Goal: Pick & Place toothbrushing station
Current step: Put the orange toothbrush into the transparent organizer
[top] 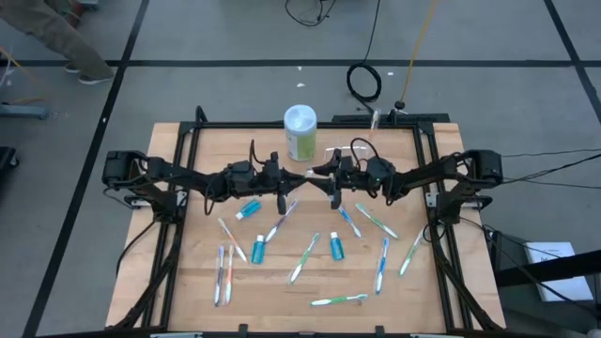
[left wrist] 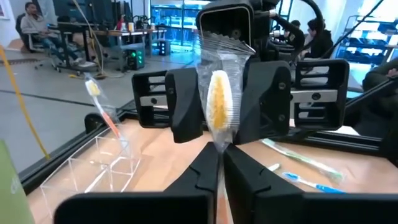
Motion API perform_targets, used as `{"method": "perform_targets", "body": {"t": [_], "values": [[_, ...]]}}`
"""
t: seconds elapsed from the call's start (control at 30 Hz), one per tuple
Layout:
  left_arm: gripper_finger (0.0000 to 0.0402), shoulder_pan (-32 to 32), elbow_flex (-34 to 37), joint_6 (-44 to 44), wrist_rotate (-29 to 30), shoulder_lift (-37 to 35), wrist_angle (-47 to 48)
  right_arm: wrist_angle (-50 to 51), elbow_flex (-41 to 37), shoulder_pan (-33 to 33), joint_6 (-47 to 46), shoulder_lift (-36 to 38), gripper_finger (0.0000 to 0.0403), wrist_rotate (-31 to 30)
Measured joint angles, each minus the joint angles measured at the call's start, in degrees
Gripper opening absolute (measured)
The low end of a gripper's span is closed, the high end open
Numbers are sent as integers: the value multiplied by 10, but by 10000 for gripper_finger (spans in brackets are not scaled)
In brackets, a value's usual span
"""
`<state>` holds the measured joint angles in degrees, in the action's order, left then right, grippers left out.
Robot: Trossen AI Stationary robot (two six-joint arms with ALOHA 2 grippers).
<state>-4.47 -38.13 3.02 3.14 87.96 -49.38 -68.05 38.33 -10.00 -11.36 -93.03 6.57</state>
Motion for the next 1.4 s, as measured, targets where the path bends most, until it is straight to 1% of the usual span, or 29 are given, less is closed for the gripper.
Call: {"method": "perform_targets", "body": {"t": [0.13,0.23,0.3,0.4,0.6,0.7,0.83,0.97,1.07,1.17,1.2,1.27,1.33,1.4], "values": [[4,0,0,-3,-1,0,-2,-8,0,0,5,0,135,4],[14,1,0,-3,-2,0,-3,-9,0,0,3,0,130,11],[22,1,0,-3,-2,0,-3,-10,0,0,3,0,120,11],[25,0,0,-2,-1,0,-2,-11,0,0,2,0,91,12],[11,0,0,2,0,0,-2,-10,0,0,1,0,19,13],[14,0,0,5,0,0,3,-2,0,0,3,0,8,13],[43,0,0,3,-1,0,18,16,0,-1,3,0,14,12],[89,1,0,3,4,0,54,50,0,-8,7,0,16,11],[124,1,0,5,42,0,82,79,0,-19,7,2,11,9],[154,1,0,-1,83,0,103,117,-1,-32,11,21,11,6],[162,1,0,-3,94,0,107,135,-1,-37,18,31,12,0],[174,1,0,-5,107,0,111,178,-1,-44,45,57,14,-38],[183,1,0,-14,109,0,112,199,-1,-49,91,86,14,-98],[187,1,0,-17,109,0,113,204,-1,-52,142,115,13,-176]]}}
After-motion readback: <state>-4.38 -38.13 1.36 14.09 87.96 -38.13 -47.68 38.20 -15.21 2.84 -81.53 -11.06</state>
